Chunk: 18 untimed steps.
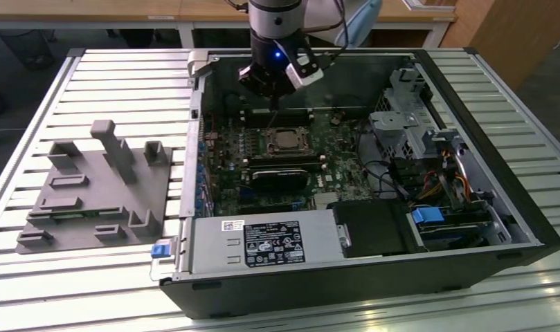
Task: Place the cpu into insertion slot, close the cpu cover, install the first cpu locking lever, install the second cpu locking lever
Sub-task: 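Install the first cpu locking lever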
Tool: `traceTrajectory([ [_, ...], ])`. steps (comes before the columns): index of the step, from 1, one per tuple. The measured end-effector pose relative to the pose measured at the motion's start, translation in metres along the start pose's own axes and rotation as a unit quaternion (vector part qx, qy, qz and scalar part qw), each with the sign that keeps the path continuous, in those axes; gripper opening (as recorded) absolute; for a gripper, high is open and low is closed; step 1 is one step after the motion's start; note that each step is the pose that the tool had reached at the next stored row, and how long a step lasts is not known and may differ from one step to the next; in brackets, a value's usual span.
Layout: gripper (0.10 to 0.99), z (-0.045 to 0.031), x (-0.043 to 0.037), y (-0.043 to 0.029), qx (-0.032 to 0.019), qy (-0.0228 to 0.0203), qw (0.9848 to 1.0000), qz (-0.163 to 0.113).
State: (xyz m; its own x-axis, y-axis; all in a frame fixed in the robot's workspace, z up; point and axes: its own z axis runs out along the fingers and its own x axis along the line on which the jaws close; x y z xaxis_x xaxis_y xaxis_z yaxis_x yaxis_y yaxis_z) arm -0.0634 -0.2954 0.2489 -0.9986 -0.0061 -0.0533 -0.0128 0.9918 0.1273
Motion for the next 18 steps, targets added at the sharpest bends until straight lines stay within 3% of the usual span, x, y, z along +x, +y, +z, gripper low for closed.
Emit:
traceTrajectory([
  [11, 0.125, 0.0060, -0.0149, -0.0009, 0.0000, 0.0000, 1.0000, 0.000],
  [18, 0.125, 0.0170, -0.0224, -0.0023, 0.0001, -0.0002, 1.0000, 0.002],
])
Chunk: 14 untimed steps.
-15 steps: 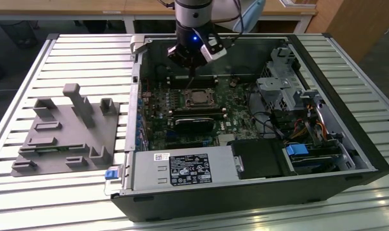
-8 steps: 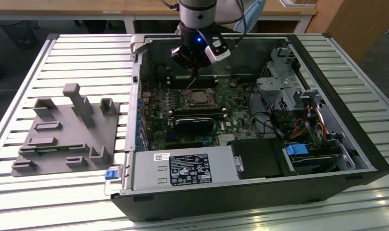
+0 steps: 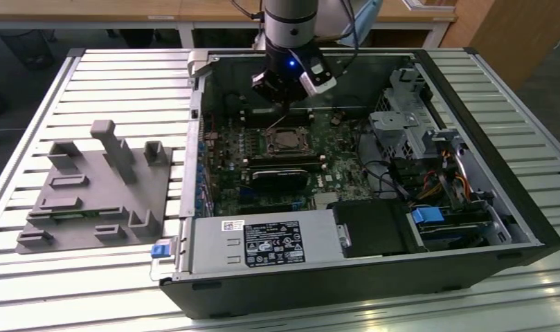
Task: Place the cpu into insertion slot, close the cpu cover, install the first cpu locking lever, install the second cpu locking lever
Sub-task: 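Install the first cpu locking lever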
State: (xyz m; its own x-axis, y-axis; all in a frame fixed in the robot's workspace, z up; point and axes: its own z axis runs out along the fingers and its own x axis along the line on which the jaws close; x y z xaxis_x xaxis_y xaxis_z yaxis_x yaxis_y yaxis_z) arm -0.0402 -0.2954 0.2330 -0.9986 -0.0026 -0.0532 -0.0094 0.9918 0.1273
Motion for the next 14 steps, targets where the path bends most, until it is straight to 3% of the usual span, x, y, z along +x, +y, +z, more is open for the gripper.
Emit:
traceTrajectory([
  [6, 0.125, 0.0087, -0.0078, -0.0007, 0.0001, -0.0001, 1.0000, 0.001],
  [14, 0.125, 0.0172, -0.0114, 0.0010, 0.0001, -0.0002, 1.0000, 0.002],
])
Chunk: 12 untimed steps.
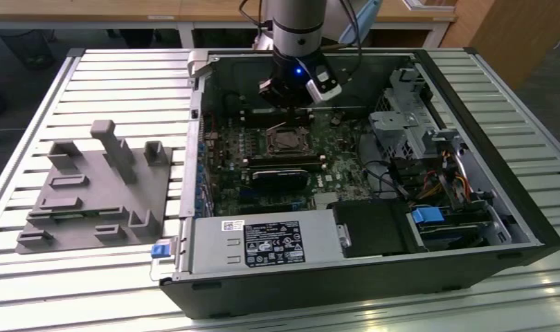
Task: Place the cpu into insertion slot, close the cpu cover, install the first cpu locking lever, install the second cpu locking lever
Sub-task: 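Install the first cpu locking lever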
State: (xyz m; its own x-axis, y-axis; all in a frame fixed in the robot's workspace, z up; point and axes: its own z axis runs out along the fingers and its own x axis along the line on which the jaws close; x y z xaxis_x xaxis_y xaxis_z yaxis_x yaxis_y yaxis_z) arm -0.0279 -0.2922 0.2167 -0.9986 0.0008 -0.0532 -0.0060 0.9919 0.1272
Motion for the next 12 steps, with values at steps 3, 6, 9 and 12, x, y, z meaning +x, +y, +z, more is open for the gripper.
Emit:
traceTrajectory([
  [3, 0.125, 0.0034, -0.0016, -0.0001, 0.0000, -0.0001, 1.0000, 0.000],
  [6, 0.125, 0.0093, -0.0022, -0.0007, 0.0001, -0.0001, 1.0000, 0.001],
  [9, 0.125, 0.0133, -0.0035, -0.0012, 0.0002, -0.0001, 1.0000, 0.001],
  [12, 0.125, 0.0166, -0.0042, -0.0017, 0.0012, -0.0001, 1.0000, 0.001],
])
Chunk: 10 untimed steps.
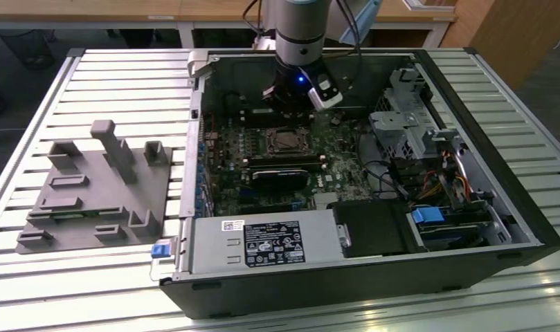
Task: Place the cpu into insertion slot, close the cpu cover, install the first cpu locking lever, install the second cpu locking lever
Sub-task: 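Install the first cpu locking lever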
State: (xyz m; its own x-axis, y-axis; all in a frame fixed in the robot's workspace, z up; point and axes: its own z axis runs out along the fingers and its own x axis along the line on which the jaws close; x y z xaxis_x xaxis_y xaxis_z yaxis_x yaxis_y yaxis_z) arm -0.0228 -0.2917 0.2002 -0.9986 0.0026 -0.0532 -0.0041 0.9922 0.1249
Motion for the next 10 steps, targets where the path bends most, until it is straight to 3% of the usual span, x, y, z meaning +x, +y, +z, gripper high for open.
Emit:
traceTrajectory([
  [10, 0.125, 0.0016, -0.0004, -0.0002, 0.0015, -0.0001, 1.0000, 0.000],
])
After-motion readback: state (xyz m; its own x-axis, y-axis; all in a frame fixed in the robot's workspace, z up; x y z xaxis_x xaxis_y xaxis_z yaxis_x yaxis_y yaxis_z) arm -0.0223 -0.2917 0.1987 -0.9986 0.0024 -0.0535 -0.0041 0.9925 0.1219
